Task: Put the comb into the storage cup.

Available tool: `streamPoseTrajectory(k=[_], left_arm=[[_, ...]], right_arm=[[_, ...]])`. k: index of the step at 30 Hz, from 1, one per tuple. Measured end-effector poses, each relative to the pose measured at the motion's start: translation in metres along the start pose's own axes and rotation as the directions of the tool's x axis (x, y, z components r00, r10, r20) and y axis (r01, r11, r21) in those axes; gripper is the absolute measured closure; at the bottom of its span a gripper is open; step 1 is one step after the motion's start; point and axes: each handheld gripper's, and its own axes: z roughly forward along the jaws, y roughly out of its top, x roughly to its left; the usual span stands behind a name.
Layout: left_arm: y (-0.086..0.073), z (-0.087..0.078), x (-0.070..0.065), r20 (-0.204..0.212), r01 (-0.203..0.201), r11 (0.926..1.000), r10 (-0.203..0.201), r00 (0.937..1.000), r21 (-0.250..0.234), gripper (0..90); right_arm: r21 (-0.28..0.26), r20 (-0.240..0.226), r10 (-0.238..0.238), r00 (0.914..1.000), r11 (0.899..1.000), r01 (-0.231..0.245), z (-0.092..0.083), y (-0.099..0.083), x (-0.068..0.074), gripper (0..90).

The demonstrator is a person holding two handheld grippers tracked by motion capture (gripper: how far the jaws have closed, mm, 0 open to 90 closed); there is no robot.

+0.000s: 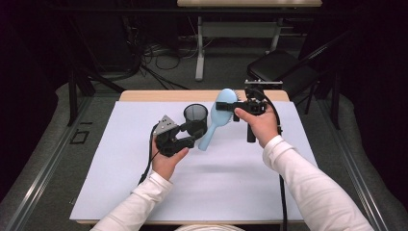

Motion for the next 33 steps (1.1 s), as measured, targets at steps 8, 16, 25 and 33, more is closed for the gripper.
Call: streamPoseTrajectory(k=[8,16,25,33], left_arm=[[0.000,0.002,0.002,-0.012,-0.044,0.9989,0.044,0.9990,-0.018,40.1],[0.000,0.002,0.008,-0.029,-0.034,0.9994,0.034,0.9990,0.005,37.3],[0.001,0.001,0.011,-0.044,-0.021,0.9998,0.021,0.9988,-0.001,31.5],[-0.001,0.003,0.013,-0.049,-0.016,0.9998,0.016,0.9986,0.016,27.8]], right_arm=[[-0.015,0.019,-0.019,0.9996,1.000,0.020,-0.007,0.009,0.000,47.0],[-0.022,0.043,-0.051,0.9978,0.998,0.052,-0.015,0.018,0.002,47.0],[-0.043,0.060,-0.062,0.9962,0.997,0.065,-0.023,0.027,0.003,47.0],[-0.053,0.065,-0.058,0.9961,0.997,0.062,-0.026,0.032,0.002,47.0]])
